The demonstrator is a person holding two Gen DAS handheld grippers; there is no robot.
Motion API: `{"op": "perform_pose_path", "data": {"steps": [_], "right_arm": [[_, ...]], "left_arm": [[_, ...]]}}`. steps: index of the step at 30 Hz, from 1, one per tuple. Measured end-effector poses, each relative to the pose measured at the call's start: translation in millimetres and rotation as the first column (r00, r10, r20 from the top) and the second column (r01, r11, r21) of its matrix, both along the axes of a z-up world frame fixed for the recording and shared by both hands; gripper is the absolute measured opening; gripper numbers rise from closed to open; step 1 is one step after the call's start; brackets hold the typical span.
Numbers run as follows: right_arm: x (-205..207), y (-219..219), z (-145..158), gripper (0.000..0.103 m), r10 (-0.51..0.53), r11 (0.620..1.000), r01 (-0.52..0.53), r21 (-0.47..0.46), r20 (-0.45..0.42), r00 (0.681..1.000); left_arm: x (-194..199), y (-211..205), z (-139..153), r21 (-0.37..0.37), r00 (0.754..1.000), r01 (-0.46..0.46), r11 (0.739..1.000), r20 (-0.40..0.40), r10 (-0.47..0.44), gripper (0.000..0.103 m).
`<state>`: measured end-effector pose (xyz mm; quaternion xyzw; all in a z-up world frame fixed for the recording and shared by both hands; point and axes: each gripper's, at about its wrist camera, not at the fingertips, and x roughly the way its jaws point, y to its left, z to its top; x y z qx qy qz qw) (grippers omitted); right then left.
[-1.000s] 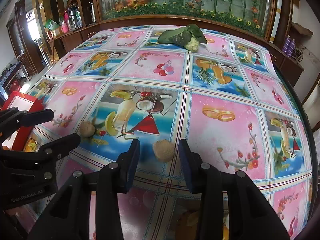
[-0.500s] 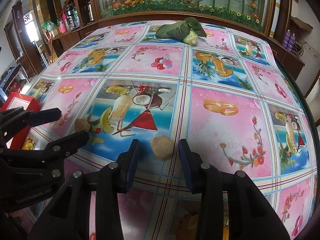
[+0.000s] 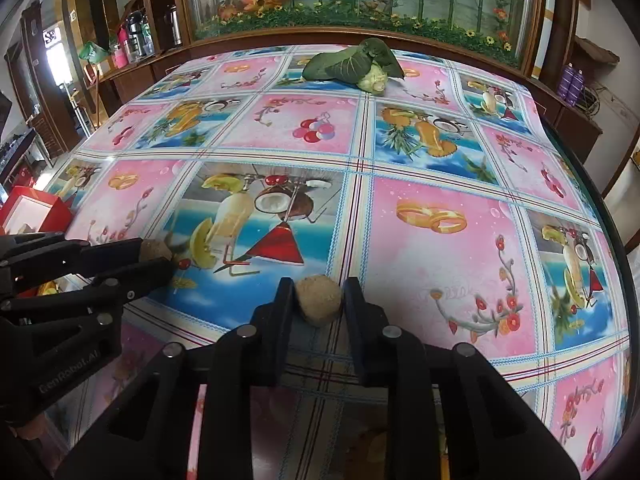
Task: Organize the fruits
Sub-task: 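Grasp a beige cake with the right gripper while the left gripper grasps another beige cake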
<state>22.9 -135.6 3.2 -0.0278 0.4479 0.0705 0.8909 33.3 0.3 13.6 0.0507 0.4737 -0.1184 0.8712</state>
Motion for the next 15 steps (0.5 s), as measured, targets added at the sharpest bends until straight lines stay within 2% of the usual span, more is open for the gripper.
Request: {"op": "perform_pose_path", "data": {"steps": [8, 15], "right_arm": [[-5, -5, 5, 0.026, -0.015, 0.999, 0.014, 0.047, 0.013, 1.000], [-22, -9, 25, 0.026, -0.048, 0.988, 0.037, 0.150, 0.069, 0.996]], "left_arm": [[-17, 15, 21, -0.014, 0.998, -0.033, 0.999, 0.061, 0.033, 0.023], [-52, 42, 49, -0.046, 0.989, -0.069, 0.997, 0.129, 0.075, 0.023]]}}
